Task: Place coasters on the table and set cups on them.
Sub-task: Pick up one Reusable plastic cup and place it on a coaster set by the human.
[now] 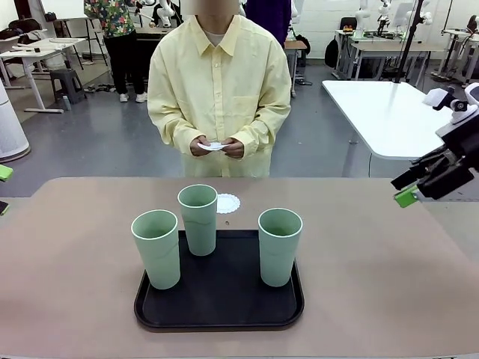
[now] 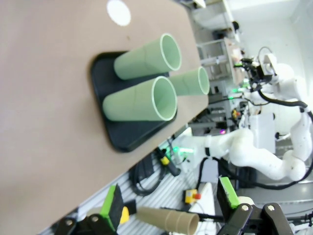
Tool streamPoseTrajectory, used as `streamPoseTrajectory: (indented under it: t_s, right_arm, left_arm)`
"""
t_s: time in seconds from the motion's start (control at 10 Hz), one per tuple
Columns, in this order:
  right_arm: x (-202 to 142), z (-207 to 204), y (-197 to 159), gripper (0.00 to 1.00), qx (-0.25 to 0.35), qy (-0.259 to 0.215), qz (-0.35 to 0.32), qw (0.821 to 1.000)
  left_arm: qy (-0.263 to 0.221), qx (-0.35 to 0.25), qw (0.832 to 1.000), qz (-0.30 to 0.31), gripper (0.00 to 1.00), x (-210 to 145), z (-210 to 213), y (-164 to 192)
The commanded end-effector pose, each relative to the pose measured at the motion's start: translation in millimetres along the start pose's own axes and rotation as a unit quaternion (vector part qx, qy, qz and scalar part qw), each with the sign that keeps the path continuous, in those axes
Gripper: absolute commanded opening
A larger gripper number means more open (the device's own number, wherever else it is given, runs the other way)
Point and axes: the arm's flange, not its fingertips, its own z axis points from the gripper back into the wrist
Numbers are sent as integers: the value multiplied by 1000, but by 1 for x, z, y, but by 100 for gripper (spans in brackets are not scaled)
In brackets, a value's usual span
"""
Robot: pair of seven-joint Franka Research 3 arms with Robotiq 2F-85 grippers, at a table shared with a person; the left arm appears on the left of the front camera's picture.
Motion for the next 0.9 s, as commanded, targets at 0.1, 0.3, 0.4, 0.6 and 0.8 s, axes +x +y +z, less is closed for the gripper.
streamPoseTrajectory:
  t_s: [0.1, 0.3, 0.4, 0.6, 0.8]
  right_arm:
    - [-27, -25, -18, 100, 76, -114, 127, 982]
    - [-47, -37, -26, 100, 70, -190, 131, 971]
    - [-57, -42, -29, 100, 59, -216, 133, 966]
    - [-67, -56, -34, 100, 55, -232, 126, 963]
    - [-69, -65, -31, 100, 46, -211, 119, 969]
  left_arm:
    - [-3, -8, 1000, -9, 100, 0, 1, 0]
    - [-3, -8, 1000, -9, 100, 0, 1, 0]
    - [-3, -8, 1000, -9, 100, 0, 1, 0]
    - [-3, -8, 1000, -9, 100, 0, 1, 0]
    - [-3, -8, 1000, -9, 100, 0, 1, 0]
